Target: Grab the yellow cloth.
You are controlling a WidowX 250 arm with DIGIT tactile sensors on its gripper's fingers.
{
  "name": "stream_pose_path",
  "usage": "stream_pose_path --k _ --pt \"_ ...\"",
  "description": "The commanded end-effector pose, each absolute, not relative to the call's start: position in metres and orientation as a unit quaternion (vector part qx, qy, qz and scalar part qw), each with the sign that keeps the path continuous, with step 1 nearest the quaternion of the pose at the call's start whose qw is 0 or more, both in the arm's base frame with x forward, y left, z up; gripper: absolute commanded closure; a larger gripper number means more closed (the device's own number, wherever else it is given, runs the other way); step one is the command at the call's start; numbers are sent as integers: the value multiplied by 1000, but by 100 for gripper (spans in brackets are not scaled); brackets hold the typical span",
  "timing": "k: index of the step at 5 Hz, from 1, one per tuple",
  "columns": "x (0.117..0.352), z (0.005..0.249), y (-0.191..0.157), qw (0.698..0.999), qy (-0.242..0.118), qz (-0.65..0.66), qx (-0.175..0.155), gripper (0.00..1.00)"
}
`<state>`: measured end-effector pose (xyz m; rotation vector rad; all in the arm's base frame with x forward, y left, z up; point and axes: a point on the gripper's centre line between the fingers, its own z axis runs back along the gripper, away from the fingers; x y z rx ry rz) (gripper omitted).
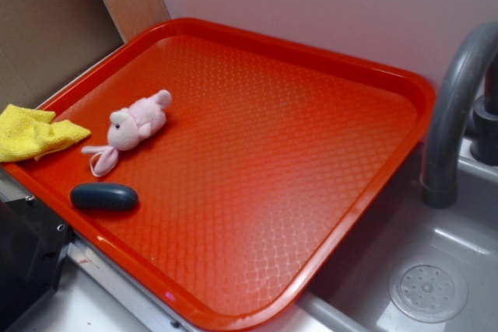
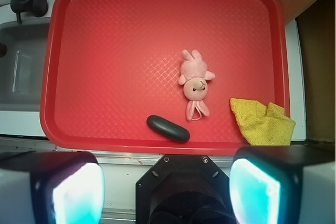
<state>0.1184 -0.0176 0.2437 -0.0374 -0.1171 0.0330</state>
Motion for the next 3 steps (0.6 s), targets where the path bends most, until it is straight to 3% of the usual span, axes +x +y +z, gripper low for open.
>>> stream_pose_path --k 1,2,3 --pt "118 244 -18 998 -59 17 -19 0" --pt "149 195 31 999 -29 -45 -5 0" --pt "153 175 52 993 -26 -111 -24 0"
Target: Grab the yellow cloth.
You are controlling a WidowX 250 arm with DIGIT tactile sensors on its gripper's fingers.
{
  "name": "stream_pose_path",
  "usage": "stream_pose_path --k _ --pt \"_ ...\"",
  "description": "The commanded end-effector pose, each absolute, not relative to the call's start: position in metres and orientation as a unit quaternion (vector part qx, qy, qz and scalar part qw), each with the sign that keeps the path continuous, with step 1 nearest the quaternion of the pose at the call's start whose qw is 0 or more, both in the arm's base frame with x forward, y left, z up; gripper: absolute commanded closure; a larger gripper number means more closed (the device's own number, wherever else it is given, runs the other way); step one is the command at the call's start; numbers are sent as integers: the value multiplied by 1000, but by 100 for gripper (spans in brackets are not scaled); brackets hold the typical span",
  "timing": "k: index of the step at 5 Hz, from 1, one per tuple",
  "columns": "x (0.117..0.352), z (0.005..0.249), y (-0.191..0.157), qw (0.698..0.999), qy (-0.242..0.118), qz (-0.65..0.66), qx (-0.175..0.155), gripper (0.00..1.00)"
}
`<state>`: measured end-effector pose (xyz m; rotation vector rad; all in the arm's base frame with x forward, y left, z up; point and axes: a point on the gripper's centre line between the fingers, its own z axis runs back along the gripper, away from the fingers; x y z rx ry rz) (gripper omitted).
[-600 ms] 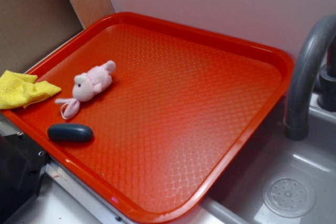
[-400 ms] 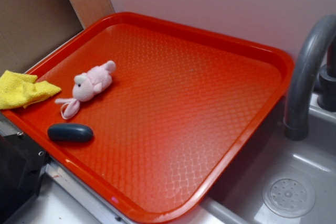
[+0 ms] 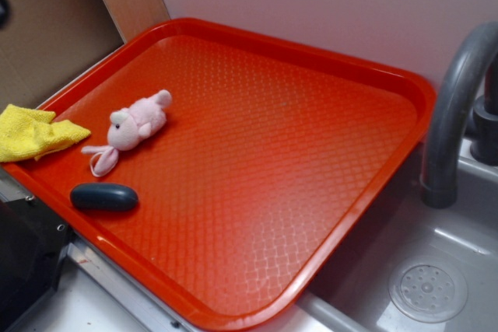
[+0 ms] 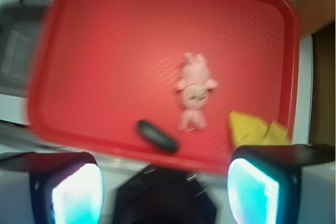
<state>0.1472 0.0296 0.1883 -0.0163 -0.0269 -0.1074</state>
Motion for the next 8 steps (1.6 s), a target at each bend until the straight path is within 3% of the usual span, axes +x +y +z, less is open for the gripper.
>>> stream_pose_path --k 1,2,3,4,5,6,7,8 --pt "147 150 72 982 1 -191 -13 0" --pt "138 110 81 975 48 -215 15 0" --pt "129 83 101 969 71 -222 76 0" --pt "127 80 116 955 32 -245 166 0" --pt "126 64 133 953 51 -241 174 0" --pt "137 45 140 956 61 -246 150 0" --pt "139 26 142 963 83 -234 102 0" --pt "130 6 145 967 128 -192 109 100"
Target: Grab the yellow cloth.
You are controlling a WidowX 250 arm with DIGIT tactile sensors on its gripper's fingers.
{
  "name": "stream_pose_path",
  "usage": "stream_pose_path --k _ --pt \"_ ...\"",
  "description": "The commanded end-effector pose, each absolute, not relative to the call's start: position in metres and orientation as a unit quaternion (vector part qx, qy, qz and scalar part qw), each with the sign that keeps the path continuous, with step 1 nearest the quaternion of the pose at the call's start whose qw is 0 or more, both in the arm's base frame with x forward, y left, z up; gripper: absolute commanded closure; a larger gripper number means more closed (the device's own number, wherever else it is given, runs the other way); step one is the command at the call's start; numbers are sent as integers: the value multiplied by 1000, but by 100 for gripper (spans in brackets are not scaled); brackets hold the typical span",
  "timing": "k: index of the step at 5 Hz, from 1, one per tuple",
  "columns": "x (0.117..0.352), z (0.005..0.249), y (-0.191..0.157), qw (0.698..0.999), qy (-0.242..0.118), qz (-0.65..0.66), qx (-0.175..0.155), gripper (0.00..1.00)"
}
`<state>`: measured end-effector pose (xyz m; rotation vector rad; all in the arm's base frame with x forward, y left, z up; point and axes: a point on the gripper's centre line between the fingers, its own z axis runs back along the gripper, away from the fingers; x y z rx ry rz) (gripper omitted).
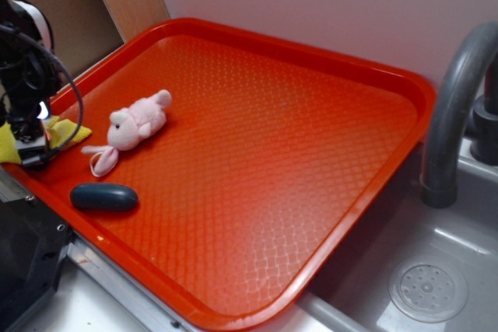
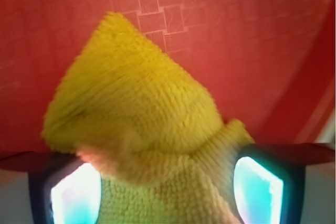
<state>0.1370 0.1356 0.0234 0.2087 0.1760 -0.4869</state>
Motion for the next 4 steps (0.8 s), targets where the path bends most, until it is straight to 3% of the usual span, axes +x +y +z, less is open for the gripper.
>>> stream_pose_path --k 1,2,3,4 --pt "134 25 144 971 99 -186 111 100" --pt "137 42 137 975 78 -165 123 100" --pt "164 82 100 984 38 -140 106 100" --pt "206 138 66 996 -12 -72 60 100"
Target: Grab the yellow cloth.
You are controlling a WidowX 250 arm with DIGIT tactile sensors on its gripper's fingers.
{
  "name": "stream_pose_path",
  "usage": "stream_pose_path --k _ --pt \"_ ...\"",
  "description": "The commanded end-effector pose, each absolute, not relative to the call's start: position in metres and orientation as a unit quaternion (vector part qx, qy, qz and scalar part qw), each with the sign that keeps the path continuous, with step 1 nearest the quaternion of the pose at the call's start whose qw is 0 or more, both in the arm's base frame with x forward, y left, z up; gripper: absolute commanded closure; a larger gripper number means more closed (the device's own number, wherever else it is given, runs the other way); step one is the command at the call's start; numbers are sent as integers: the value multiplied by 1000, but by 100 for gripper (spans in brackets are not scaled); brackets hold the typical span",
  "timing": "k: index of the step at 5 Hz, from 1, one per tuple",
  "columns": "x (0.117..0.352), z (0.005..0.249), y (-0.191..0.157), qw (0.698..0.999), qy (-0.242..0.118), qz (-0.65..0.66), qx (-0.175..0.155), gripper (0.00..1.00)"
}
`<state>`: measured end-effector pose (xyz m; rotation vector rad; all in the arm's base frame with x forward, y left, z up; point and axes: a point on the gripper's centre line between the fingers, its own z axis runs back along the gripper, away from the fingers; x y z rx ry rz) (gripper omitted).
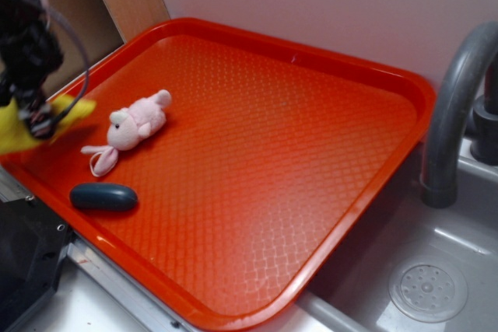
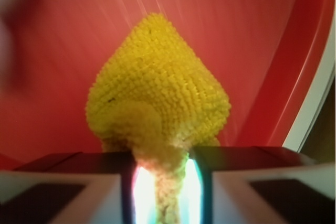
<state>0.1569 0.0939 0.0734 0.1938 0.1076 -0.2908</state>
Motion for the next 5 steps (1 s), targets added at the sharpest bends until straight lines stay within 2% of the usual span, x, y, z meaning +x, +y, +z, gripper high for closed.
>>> stream_pose_path --k 1,2,3,5 --pt "243 174 38 996 -43 -16 73 100" --pt "255 213 21 996 -82 13 35 100" --pt "253 238 15 993 -111 44 17 100" --pt "232 235 14 993 -103 59 3 100"
